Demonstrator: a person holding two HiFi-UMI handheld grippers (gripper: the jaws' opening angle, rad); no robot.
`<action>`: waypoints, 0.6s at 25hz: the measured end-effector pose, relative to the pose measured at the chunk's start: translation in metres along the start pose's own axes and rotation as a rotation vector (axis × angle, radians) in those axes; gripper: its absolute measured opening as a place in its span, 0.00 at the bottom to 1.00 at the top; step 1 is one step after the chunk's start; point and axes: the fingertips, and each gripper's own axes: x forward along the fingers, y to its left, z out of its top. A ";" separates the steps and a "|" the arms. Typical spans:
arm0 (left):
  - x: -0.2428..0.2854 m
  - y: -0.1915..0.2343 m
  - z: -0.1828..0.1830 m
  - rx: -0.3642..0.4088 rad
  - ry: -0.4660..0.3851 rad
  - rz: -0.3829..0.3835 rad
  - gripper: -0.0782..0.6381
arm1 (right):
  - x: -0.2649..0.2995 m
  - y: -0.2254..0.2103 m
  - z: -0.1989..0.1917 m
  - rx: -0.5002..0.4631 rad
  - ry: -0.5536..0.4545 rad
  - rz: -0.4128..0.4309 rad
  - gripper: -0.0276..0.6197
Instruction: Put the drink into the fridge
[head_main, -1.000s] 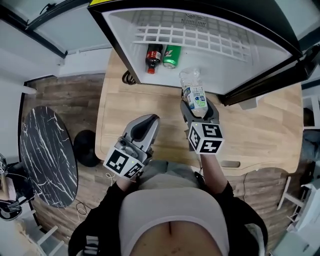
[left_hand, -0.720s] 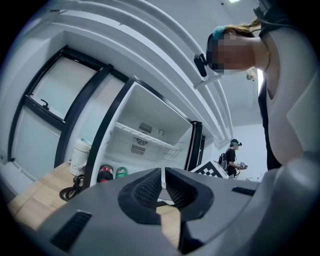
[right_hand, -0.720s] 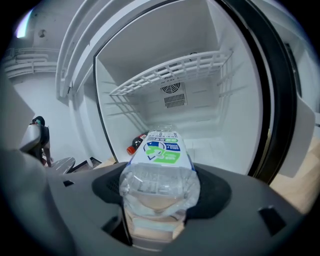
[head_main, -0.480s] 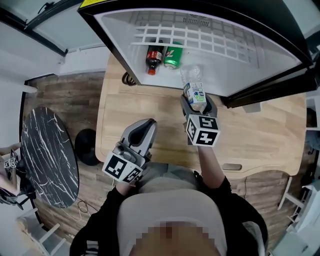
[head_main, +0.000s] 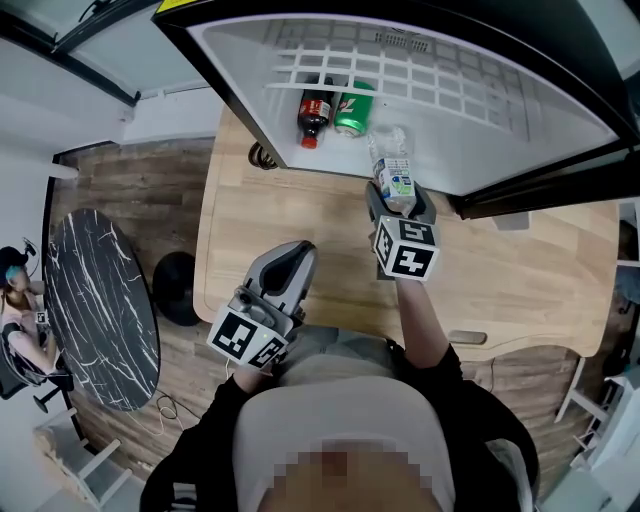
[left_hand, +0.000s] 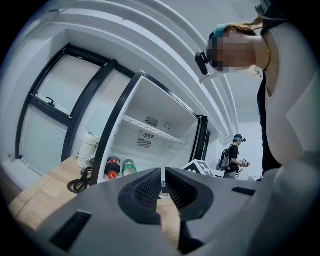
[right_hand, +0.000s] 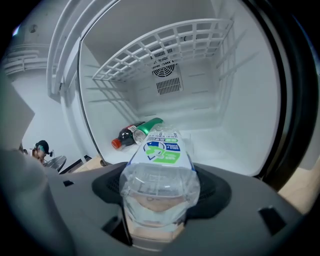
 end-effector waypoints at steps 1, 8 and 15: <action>0.000 0.000 -0.001 -0.002 0.002 0.002 0.15 | 0.002 -0.001 0.000 -0.003 -0.001 -0.003 0.57; -0.001 0.005 -0.002 -0.015 0.010 0.017 0.15 | 0.015 -0.001 0.006 0.000 -0.003 -0.015 0.57; -0.001 0.007 -0.002 -0.019 0.010 0.022 0.15 | 0.030 -0.005 0.007 -0.050 -0.015 -0.072 0.57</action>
